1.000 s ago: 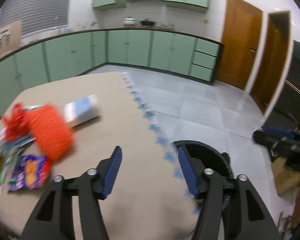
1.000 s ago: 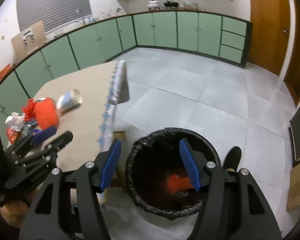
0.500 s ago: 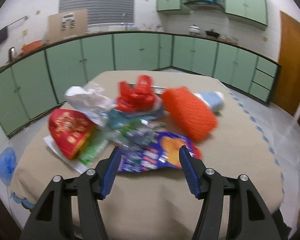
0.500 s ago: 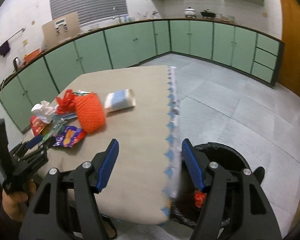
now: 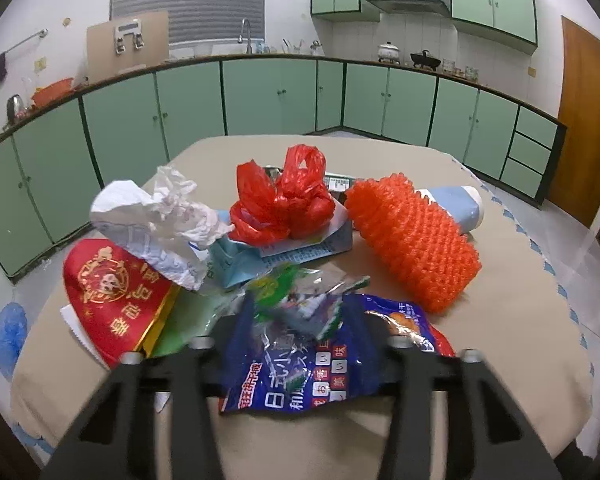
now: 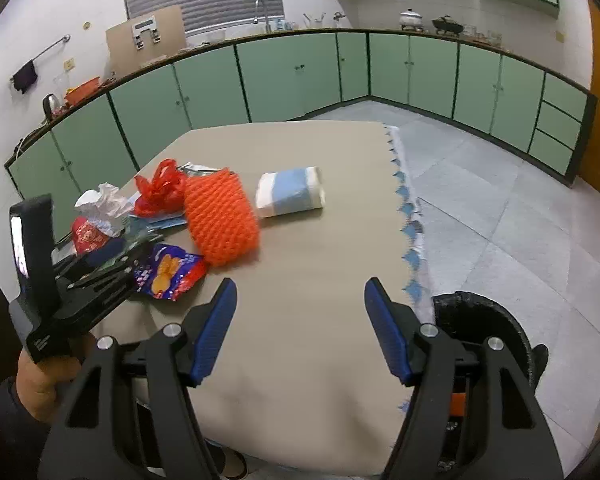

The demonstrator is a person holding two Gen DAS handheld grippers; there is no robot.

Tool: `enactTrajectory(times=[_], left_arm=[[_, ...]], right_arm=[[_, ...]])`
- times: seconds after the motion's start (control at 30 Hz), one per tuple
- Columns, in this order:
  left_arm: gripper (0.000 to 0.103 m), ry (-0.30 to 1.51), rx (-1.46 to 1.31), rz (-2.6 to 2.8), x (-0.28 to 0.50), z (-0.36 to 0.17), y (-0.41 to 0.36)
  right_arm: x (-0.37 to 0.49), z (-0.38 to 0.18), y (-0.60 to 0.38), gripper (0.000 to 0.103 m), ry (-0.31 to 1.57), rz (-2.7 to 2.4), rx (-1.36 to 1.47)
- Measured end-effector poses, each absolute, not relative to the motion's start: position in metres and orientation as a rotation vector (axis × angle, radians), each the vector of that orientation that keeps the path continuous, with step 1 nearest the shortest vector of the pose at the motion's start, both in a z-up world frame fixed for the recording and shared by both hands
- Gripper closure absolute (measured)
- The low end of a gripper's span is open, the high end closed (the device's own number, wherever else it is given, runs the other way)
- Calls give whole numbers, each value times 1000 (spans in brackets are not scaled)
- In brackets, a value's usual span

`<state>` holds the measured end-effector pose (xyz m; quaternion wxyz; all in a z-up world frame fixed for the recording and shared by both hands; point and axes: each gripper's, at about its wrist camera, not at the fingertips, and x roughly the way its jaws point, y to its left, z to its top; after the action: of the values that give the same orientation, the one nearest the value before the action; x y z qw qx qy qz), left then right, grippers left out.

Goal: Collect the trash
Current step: 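Return both tools to the table and reach toward the remaining trash, then grasp the clear wrapper with the left gripper while the right grasps another foam net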

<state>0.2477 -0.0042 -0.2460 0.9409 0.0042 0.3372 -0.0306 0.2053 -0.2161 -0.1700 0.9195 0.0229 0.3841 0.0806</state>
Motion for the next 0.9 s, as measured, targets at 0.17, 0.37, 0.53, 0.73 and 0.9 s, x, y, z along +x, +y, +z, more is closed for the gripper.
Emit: enactTrajectory(times=[0.17,0.37,0.53,0.73,0.9], left_arm=[[99,649,-1,-86,238,-241,1],[101,588,-21,-119,216,-225,5],[101,564,-34,-137,201,-217,10],[101,568,-31,-151,201,-218,12],[101,578,-17,-158,213,-224,12]], right_arm=[[209,-177,-196,38,784,201,36],[212,-189,-168,40,798,262,29],[220,-197,-149,42,788,277,1],[253,-206,-146,42,784,260,11],[272,-210,-146,42,782,249,15]])
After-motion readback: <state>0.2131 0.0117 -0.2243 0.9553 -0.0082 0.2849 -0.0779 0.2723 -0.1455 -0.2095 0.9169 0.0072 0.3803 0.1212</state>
